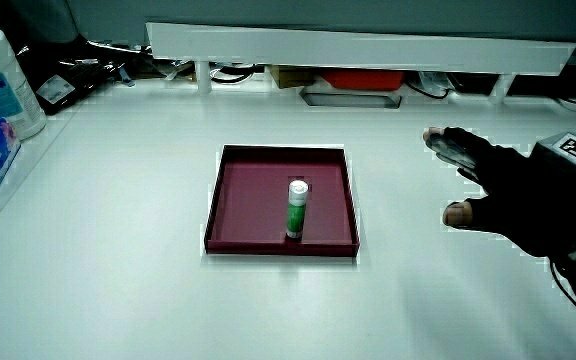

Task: Pick glue stick

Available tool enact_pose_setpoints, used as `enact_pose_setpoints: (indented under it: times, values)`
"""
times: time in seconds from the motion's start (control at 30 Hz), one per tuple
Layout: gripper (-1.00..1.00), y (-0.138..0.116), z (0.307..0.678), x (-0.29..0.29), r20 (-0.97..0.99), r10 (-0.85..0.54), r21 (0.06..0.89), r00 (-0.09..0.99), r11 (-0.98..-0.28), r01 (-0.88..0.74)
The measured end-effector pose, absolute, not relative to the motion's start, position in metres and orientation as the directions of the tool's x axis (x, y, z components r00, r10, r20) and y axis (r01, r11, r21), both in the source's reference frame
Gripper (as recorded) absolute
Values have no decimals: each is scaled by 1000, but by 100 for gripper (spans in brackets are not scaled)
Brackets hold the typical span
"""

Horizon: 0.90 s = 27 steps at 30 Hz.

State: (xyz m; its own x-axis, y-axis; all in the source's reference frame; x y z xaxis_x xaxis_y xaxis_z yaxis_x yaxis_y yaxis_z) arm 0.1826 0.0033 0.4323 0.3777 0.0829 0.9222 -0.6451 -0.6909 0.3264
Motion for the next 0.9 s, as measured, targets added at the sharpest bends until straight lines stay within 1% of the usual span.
enact_pose_setpoints:
  times: [0.03, 0.07, 0.1, 0.2, 0.23, 0.3, 0.33, 0.4, 0.47, 0.57, 0.6, 0.63, 0.67, 0.7, 0.73, 0.83, 0.87, 0.9]
  values:
    - [0, 3, 434, 180, 913, 98, 350, 395, -685, -639]
    - [0, 2, 434, 176, 924, 112, 340, 366, -681, -649]
    - [0, 2, 436, 174, 915, 115, 358, 387, -677, -643]
    - [0, 0, 440, 164, 917, 159, 374, 367, -666, -645]
    - [0, -1, 444, 162, 903, 172, 403, 393, -657, -638]
    - [0, -2, 449, 155, 908, 182, 399, 377, -649, -647]
    - [0, -2, 449, 151, 903, 204, 415, 378, -643, -644]
    - [0, -4, 454, 143, 919, 190, 382, 345, -641, -666]
    - [0, -4, 460, 138, 911, 203, 403, 360, -634, -660]
    - [0, -6, 469, 127, 920, 217, 387, 326, -629, -674]
    - [0, -6, 468, 122, 917, 241, 398, 319, -622, -674]
    - [0, -7, 475, 120, 910, 229, 411, 346, -619, -669]
    - [0, -8, 477, 115, 919, 224, 390, 324, -620, -681]
    - [0, -9, 482, 113, 917, 216, 395, 336, -622, -676]
    - [0, -10, 482, 109, 922, 232, 387, 310, -617, -685]
    - [0, -11, 491, 99, 926, 226, 376, 302, -619, -690]
    - [0, -11, 490, 94, 930, 236, 367, 281, -619, -694]
    - [0, -11, 494, 92, 925, 242, 380, 293, -613, -693]
